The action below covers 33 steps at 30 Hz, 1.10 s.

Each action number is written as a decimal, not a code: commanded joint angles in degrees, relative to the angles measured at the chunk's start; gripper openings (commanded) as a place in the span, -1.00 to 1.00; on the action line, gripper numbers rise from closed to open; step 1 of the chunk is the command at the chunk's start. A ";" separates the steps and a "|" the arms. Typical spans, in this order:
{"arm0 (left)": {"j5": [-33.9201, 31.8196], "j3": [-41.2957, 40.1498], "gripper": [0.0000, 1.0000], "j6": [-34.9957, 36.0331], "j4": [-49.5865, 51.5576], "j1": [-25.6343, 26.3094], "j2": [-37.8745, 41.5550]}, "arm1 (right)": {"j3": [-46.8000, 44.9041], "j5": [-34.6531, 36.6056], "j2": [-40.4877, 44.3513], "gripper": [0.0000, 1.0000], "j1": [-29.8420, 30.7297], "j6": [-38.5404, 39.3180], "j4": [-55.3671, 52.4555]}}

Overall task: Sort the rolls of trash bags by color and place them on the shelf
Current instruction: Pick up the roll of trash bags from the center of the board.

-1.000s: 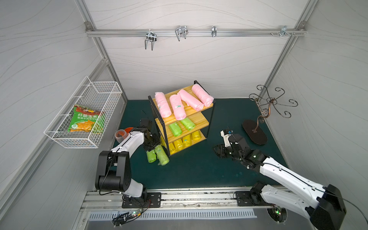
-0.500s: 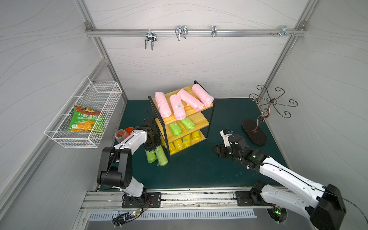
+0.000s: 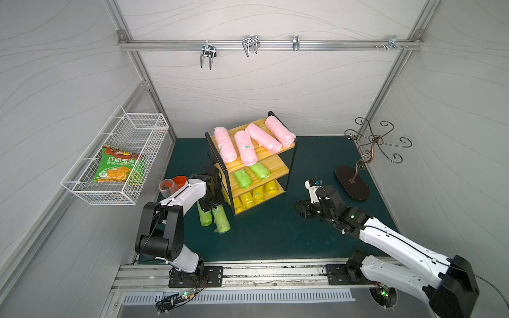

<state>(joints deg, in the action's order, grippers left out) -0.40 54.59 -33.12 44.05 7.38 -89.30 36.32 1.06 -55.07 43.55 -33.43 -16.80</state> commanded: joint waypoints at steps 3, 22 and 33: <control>-0.84 0.02 0.44 1.12 3.23 0.50 -1.86 | -0.91 0.59 1.28 -0.08 0.47 -0.33 -0.66; 0.93 -1.57 -0.15 -0.89 0.95 1.86 -6.40 | -0.98 0.61 1.70 -0.07 0.40 -0.32 -1.55; 1.54 -3.15 -1.00 -3.37 1.30 1.88 2.03 | -0.24 0.87 3.03 -0.07 0.45 0.11 -2.71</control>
<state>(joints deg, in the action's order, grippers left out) 0.51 52.49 -34.96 43.13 8.75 -90.15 35.81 1.23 -53.10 43.62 -33.58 -18.22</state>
